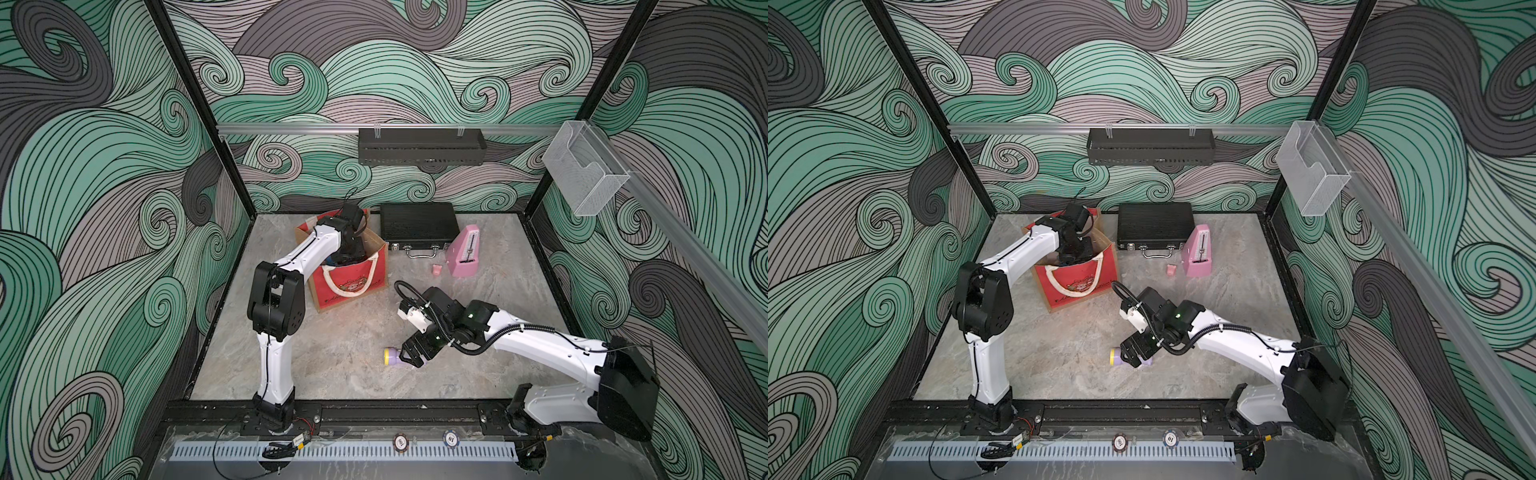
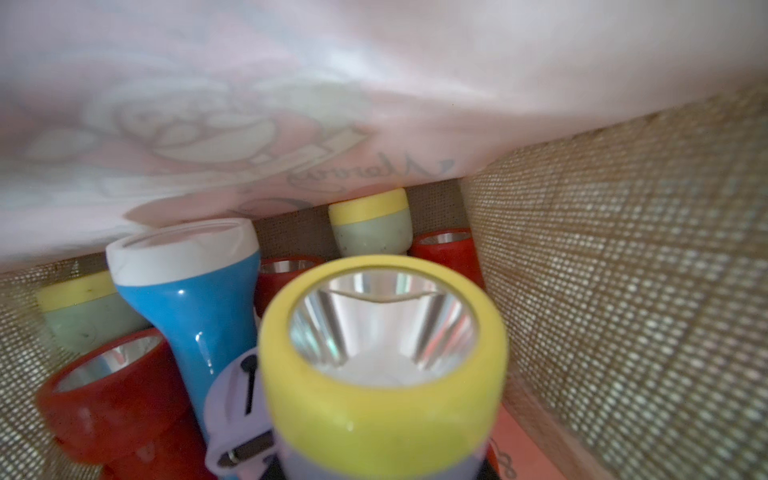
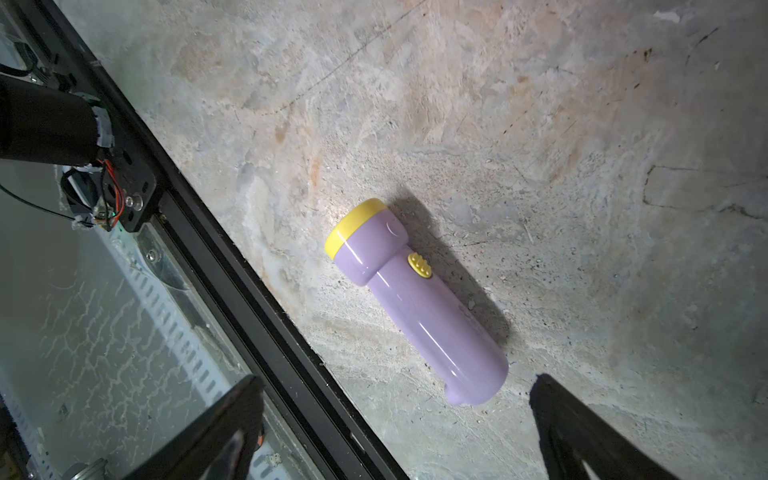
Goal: Put the flashlights into the tote bags
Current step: Place the flashlight in the canvas bag.
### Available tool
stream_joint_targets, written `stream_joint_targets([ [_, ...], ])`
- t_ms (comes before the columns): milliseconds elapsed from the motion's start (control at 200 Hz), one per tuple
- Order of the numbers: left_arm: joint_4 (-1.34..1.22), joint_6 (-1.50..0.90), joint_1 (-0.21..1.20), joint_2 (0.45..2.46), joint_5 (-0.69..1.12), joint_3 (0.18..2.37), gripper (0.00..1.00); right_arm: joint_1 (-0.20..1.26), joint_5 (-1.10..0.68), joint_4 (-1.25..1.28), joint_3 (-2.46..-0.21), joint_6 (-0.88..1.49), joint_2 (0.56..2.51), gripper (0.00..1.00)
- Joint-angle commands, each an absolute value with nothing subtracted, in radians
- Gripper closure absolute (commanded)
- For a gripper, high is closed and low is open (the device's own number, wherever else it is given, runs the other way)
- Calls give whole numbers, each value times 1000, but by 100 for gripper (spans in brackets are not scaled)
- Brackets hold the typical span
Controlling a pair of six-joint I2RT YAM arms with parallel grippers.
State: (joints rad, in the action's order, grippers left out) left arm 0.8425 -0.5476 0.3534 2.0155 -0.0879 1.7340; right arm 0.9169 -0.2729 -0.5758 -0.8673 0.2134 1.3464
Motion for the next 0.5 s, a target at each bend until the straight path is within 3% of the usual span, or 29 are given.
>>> stream_joint_targets([
  [0, 908, -536, 335, 1954, -130, 1765, 50, 922, -278, -520, -839, 238, 1379, 0],
  [315, 925, -538, 333, 1811, -121, 1761, 15, 922, -230, -482, -801, 239, 1443, 2],
  [495, 886, -506, 334, 1690, -54, 1694, 8, 922, -219, -494, -815, 209, 1497, 8],
])
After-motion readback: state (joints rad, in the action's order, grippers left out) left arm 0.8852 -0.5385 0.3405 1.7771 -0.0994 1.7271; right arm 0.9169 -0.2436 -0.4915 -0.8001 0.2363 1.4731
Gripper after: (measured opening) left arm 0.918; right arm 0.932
